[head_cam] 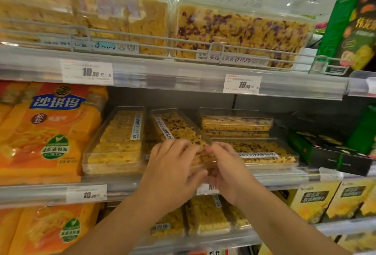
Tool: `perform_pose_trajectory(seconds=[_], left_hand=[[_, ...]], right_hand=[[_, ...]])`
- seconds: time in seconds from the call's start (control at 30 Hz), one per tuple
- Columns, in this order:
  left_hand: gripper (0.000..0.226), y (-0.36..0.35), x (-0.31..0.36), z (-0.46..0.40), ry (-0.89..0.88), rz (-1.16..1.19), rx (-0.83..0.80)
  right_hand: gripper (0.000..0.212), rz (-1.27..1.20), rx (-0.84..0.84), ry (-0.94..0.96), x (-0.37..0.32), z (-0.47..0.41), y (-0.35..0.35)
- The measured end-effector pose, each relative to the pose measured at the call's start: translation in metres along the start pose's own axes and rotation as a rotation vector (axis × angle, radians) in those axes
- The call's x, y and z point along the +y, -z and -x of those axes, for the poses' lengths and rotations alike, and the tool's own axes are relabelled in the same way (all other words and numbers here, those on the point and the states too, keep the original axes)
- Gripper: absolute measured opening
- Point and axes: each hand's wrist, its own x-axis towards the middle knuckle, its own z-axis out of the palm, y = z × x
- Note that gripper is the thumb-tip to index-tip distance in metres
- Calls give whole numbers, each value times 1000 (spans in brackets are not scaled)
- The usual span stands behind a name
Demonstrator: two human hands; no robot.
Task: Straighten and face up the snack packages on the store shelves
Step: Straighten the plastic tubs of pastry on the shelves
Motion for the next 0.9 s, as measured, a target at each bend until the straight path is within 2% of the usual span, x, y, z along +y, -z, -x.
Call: perform_pose_trajectory(seconds=[0.1,0.27,0.4,0.6,0.63,0.7,0.77,0.83,0.9], left_hand=[[56,-1,-1,-14,152,243,-31],[61,-19,9,-36,268,174,-64],[89,-46,19,-61,443,134,4],[129,-68,22,-101,697,385,151],[127,-70,22,-104,718,466,153],[110,-76,25,-105,716,610,151],[97,-80,28,-101,696,571,155],[101,-82,30,-97,709,540,182],[115,-81,34,-96,735,559,196]], right_hand=[[19,35,-38,49,-12,-1,25],[17,210,-55,138,-38,-6,83],[32,356,-94,190,-66,-13,136],[43,465,-174,245,-103,-25,206],[44,473,-182,247,-107,-29,215],[47,466,-202,247,-115,-37,228],[49,473,-231,255,-120,-46,235],[50,462,-272,254,-122,-54,240],[47,428,-318,257,-124,-62,242]])
